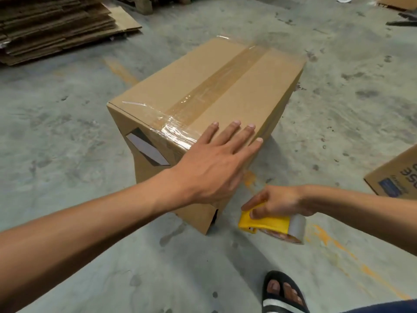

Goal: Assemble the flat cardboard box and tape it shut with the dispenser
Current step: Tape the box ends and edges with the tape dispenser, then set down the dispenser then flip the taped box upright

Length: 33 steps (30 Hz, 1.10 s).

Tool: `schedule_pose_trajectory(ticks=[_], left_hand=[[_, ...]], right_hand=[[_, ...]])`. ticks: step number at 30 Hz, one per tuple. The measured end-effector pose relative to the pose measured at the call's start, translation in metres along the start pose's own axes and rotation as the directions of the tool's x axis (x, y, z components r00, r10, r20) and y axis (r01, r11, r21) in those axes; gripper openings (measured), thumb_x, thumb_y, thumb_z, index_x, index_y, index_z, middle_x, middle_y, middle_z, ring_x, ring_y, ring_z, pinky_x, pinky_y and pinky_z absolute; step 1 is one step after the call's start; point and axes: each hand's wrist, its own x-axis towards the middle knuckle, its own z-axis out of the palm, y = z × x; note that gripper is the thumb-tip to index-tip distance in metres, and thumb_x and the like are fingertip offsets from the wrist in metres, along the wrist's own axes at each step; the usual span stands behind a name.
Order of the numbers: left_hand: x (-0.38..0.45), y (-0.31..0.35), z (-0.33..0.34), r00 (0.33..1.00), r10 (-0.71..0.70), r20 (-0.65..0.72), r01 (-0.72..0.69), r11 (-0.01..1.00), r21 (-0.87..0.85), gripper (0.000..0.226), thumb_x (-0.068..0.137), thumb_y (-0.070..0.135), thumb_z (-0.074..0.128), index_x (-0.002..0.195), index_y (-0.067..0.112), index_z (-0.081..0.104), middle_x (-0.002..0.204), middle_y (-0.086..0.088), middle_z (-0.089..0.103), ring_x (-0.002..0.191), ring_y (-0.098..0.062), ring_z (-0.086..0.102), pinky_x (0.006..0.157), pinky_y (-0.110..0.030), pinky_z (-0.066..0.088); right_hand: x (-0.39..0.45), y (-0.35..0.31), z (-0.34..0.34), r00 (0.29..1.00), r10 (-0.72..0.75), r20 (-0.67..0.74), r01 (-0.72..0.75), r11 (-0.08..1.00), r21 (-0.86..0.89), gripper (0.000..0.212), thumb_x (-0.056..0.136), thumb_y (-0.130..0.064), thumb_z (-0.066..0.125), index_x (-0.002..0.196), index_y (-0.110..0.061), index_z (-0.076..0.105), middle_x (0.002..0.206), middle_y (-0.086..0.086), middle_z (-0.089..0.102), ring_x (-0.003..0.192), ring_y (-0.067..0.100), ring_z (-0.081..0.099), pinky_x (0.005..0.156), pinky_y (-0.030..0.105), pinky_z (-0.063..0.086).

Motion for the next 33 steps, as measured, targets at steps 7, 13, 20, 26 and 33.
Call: schedule_pose_trajectory(ticks=[7,13,20,26,33], left_hand=[[-0.006,-0.015,0.003,1.000,0.025,-0.006,-0.025,0.998,0.053,0.060,0.095,0.038,0.019,0.154,0.032,0.019,0.164,-0.009,0.011,0.150,-0.033,0.013,0.118,-0.054,0.017],[-0.004,-0.008,0.000,1.000,0.016,-0.014,-0.016,1.000,0.001,0.057,0.099,0.050,0.018,0.151,0.031,0.031,0.164,-0.007,0.012,0.151,-0.030,0.010,0.119,-0.053,0.014],[-0.004,-0.005,0.006,0.999,-0.014,-0.051,0.017,0.999,0.040,0.057,0.102,0.034,0.025,0.156,0.021,0.013,0.164,-0.007,0.012,0.151,-0.030,0.010,0.118,-0.053,0.015],[-0.010,-0.014,0.008,0.996,0.004,-0.084,-0.001,0.999,0.036,0.058,0.100,0.034,0.030,0.155,0.020,0.019,0.164,-0.006,0.016,0.150,-0.027,0.013,0.119,-0.051,0.016],[-0.032,-0.028,0.012,0.974,-0.120,-0.191,0.103,0.990,-0.097,0.057,0.092,0.045,0.041,0.142,0.020,0.048,0.151,-0.003,0.046,0.143,-0.023,0.035,0.115,-0.053,0.026]], right_hand=[[0.025,-0.033,0.042,0.908,0.001,0.418,0.360,0.508,-0.782,0.067,0.096,-0.021,0.050,0.153,-0.041,0.021,0.153,0.009,0.038,0.132,0.031,0.041,0.095,0.033,0.037],[0.068,-0.010,0.090,0.784,-0.290,0.549,0.585,0.053,-0.809,0.071,0.092,-0.019,0.052,0.150,-0.048,0.021,0.123,0.013,0.060,0.108,0.037,0.059,0.086,0.044,0.050],[0.070,0.001,0.088,0.760,-0.385,0.524,0.582,0.044,-0.812,0.061,0.093,-0.021,0.057,0.148,-0.041,0.036,0.127,0.015,0.060,0.113,0.037,0.056,0.087,0.045,0.048],[0.026,-0.081,0.065,0.809,-0.066,0.584,0.570,0.328,-0.753,0.041,0.097,-0.020,0.053,0.137,-0.025,0.057,0.125,0.006,0.064,0.091,0.021,0.055,0.064,0.017,0.042],[-0.075,-0.153,-0.088,0.763,-0.372,0.529,0.535,0.822,-0.193,0.020,0.089,-0.013,0.064,0.094,0.004,0.072,0.082,0.028,0.071,0.056,0.029,0.066,0.048,0.040,0.056]])
